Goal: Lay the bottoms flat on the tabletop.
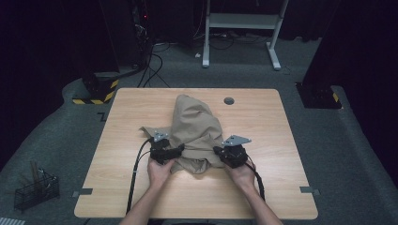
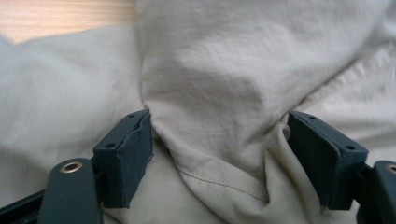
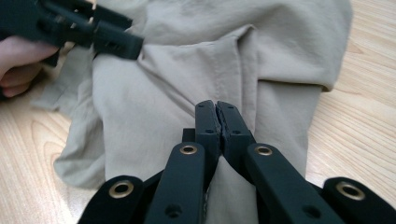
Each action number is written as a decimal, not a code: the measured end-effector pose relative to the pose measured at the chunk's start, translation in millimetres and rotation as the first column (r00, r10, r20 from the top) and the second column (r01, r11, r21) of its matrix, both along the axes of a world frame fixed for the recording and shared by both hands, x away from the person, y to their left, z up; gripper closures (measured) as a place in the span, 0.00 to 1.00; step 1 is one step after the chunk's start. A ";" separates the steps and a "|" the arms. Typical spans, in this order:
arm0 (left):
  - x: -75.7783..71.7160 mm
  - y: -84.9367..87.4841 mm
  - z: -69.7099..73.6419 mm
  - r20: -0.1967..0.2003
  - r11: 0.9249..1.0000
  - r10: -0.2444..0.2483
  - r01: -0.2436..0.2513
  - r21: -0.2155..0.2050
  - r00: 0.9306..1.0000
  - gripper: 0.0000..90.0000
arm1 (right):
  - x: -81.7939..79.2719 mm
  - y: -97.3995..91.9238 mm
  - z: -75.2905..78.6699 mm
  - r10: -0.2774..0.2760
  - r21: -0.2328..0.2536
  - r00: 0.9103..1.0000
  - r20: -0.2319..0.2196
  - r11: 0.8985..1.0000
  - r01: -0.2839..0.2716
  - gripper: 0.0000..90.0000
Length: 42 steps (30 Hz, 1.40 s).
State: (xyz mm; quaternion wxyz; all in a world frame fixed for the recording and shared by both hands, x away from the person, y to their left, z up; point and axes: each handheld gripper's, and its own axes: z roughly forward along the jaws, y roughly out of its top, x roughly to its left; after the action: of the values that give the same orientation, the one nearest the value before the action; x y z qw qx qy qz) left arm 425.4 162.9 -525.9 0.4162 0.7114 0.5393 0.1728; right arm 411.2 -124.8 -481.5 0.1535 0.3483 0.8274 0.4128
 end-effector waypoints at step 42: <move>2.9 27.6 -0.5 0.024 0.970 0.072 -0.075 0.232 0.997 0.36 | -14.1 -77.5 -6.3 -0.175 -0.080 0.985 -0.005 0.981 0.174 0.88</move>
State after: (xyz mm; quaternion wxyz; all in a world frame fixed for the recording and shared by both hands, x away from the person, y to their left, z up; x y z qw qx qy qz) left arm 428.3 190.5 -526.4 0.3271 0.7336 0.5381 0.2555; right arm 397.1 -202.3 -487.8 0.1978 0.4158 0.8103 0.3626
